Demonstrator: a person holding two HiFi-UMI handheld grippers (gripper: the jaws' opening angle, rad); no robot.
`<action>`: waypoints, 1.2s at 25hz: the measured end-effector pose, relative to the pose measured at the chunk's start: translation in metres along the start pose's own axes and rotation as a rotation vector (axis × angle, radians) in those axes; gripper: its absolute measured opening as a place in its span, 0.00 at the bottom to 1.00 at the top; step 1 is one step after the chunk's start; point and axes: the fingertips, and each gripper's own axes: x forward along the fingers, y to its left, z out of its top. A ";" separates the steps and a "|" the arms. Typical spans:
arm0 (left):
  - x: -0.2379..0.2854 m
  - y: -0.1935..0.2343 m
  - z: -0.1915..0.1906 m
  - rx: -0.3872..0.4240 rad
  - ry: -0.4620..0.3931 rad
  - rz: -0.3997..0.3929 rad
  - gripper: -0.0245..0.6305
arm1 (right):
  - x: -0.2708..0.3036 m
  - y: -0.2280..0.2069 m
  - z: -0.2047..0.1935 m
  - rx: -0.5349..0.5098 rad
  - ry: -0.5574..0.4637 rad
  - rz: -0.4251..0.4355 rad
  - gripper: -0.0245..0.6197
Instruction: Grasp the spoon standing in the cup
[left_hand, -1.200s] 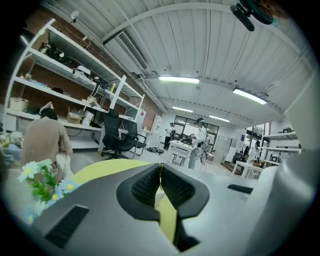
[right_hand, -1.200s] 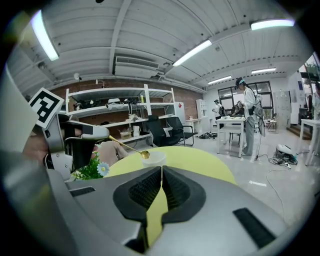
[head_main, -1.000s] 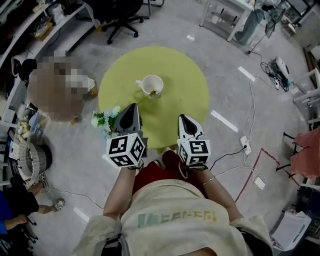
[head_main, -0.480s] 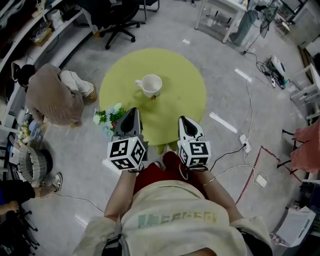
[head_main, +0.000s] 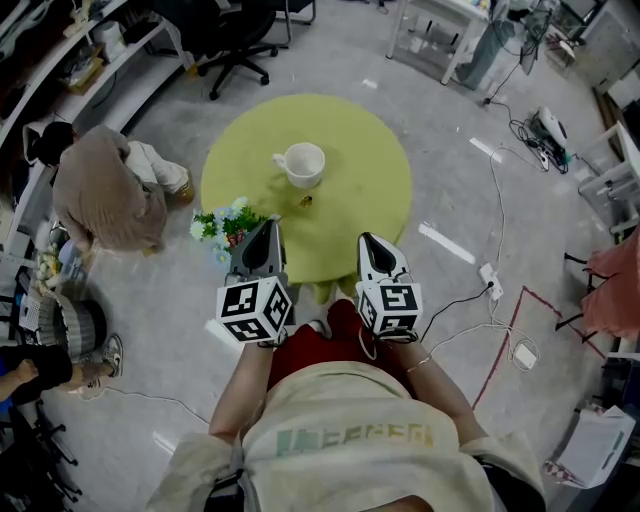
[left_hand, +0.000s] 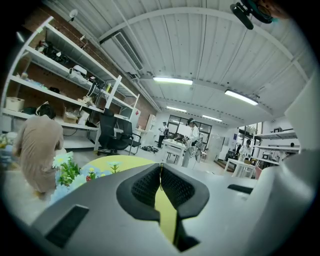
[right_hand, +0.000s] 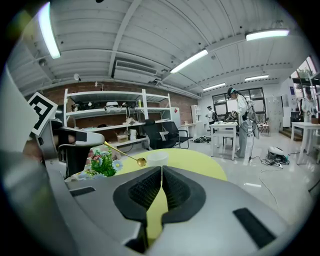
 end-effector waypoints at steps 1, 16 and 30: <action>-0.002 -0.001 -0.002 -0.001 0.002 -0.002 0.08 | -0.002 0.001 -0.001 0.001 0.000 -0.001 0.10; -0.031 -0.004 -0.029 0.010 0.062 -0.033 0.08 | -0.029 0.016 -0.014 0.012 -0.014 -0.013 0.10; -0.049 0.001 -0.055 0.010 0.123 -0.060 0.08 | -0.039 0.030 -0.022 -0.010 0.007 -0.006 0.10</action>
